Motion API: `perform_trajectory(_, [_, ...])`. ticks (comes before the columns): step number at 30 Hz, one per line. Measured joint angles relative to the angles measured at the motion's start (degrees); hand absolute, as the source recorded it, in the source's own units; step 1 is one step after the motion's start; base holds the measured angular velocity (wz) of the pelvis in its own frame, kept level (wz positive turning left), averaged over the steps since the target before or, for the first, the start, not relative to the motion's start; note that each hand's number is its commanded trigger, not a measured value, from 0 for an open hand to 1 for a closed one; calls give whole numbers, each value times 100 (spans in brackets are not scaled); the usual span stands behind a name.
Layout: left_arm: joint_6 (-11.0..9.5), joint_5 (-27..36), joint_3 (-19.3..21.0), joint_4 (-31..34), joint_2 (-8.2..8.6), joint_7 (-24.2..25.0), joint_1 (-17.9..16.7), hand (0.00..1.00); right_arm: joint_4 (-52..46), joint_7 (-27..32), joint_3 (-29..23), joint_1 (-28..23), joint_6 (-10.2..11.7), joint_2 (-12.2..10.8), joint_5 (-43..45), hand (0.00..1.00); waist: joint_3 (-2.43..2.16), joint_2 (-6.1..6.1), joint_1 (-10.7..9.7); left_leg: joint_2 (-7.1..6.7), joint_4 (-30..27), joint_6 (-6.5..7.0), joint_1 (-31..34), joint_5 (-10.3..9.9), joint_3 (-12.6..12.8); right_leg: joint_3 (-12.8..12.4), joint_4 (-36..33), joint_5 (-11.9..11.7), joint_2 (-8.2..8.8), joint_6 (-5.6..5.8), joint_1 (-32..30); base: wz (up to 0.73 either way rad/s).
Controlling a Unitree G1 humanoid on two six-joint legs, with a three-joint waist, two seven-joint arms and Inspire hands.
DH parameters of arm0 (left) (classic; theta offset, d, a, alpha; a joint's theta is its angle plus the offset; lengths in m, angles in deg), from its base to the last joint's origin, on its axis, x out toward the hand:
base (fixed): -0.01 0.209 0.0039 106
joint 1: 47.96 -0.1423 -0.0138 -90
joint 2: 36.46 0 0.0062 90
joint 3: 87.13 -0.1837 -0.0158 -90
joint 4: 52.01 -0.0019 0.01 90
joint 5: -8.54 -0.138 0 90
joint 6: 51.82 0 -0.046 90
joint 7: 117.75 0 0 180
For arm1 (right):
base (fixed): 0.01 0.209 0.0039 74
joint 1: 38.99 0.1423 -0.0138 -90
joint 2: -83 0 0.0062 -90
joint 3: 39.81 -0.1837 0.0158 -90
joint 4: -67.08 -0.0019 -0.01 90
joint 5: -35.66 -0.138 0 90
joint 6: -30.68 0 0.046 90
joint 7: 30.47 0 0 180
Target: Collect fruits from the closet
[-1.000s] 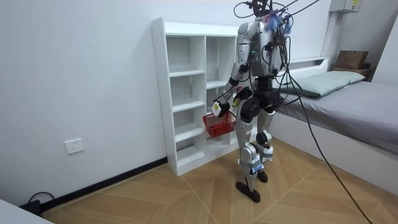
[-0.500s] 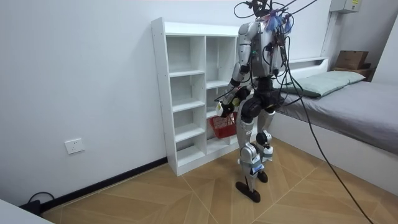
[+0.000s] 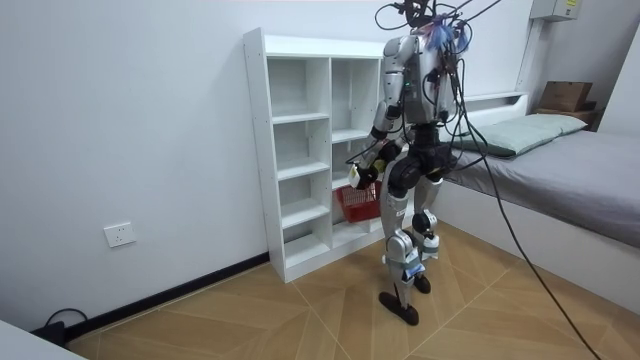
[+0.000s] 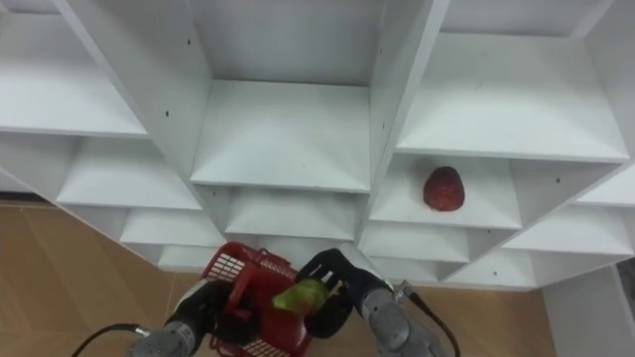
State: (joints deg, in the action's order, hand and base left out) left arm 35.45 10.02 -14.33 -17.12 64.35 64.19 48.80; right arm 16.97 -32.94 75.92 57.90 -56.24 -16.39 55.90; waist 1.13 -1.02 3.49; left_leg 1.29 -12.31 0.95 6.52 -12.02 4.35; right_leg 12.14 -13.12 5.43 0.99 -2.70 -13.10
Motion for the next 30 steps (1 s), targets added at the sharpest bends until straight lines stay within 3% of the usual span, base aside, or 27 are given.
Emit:
perform_trajectory(10, [0, -5, -1, 2, 22, 0, 193, 100, 122, 39, 3, 92, 3, -27, -5, 0, 28, 44, 10, 7, 11, 0, 34, 0, -21, 51, 52, -6, -10, 0, -3, 1])
perform_trajectory(24, [4, -248, -121, -3, 14, -1, 181, 100, 243, 235, 3, 126, 25, -20, -1, 0, 31, 60, 9, 2, 19, 0, -5, 0, 22, 45, 41, -34, -11, -1, 22, -1])
perform_trajectory(30, [1, -248, -123, -3, 21, -5, 181, 100, 243, 237, 1, 124, 128, 19, -15, 0, 8, 151, -4, 5, 26, 0, -26, 0, 22, 46, 39, -36, -10, -4, 36, 0])
